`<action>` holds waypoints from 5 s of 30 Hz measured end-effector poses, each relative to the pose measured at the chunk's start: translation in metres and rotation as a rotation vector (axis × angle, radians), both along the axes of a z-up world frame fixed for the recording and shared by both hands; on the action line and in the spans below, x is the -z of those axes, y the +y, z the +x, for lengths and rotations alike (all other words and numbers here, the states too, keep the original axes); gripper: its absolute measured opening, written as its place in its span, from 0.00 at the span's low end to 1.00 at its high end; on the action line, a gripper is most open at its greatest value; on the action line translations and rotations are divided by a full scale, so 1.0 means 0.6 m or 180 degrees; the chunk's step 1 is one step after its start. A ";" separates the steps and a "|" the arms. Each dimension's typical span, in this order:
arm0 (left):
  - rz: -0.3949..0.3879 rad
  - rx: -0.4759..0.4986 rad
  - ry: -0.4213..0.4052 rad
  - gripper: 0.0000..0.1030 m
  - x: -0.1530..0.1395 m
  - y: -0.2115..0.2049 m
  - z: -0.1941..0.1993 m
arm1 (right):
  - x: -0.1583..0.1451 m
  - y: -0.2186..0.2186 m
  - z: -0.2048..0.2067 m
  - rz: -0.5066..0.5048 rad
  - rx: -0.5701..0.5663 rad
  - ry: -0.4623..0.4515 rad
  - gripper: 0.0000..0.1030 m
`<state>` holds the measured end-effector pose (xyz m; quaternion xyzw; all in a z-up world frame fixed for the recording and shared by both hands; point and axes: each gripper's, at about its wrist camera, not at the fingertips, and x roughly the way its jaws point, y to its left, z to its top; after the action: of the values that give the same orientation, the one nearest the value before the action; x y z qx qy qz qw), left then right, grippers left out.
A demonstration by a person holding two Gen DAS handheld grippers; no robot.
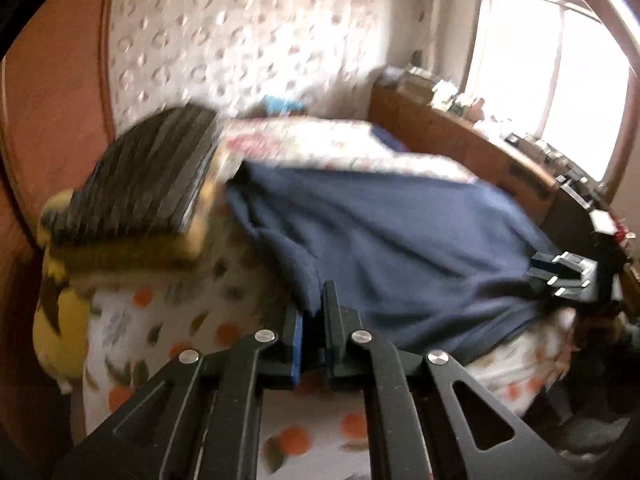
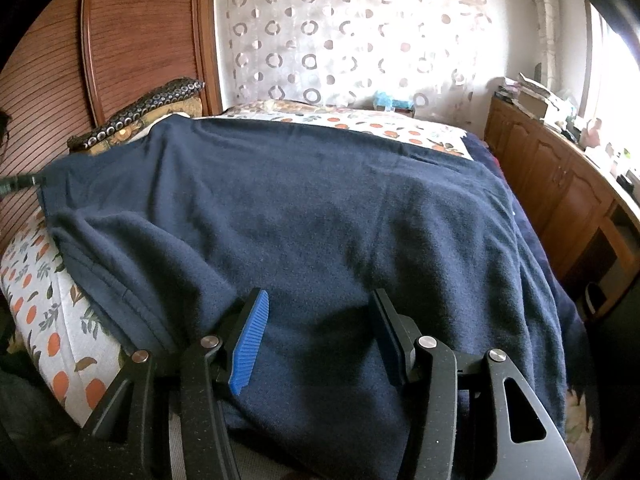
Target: Fold small clothes
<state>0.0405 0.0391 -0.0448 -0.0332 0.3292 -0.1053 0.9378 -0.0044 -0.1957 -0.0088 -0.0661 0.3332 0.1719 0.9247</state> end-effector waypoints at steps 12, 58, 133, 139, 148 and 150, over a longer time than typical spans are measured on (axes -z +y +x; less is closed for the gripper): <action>-0.0093 0.0641 -0.0401 0.07 -0.097 -0.145 0.044 | -0.051 -0.074 -0.047 0.0022 0.0283 -0.0214 0.53; 0.0088 0.0752 -0.0175 0.74 -0.052 -0.194 0.058 | -0.045 -0.015 -0.063 0.0045 -0.0202 -0.0272 0.59; 0.0124 0.0609 -0.0214 0.74 -0.033 -0.179 0.047 | -0.056 0.086 0.036 -0.0169 -0.0695 -0.0070 0.56; 0.0079 0.0536 -0.0162 0.74 -0.030 -0.160 0.067 | -0.014 0.144 0.101 -0.0296 -0.1065 0.0278 0.56; 0.0107 0.0525 -0.0072 0.74 -0.026 -0.152 0.100 | 0.023 0.165 0.180 -0.0284 -0.1142 0.0491 0.44; 0.0110 0.0535 -0.0053 0.74 -0.024 -0.154 0.108 | 0.015 0.152 0.185 -0.0097 -0.1068 0.0474 0.15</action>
<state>0.1052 -0.0532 -0.0303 0.0116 0.3248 -0.1781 0.9288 0.1065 -0.1047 -0.0179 -0.1217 0.3877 0.3230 0.8547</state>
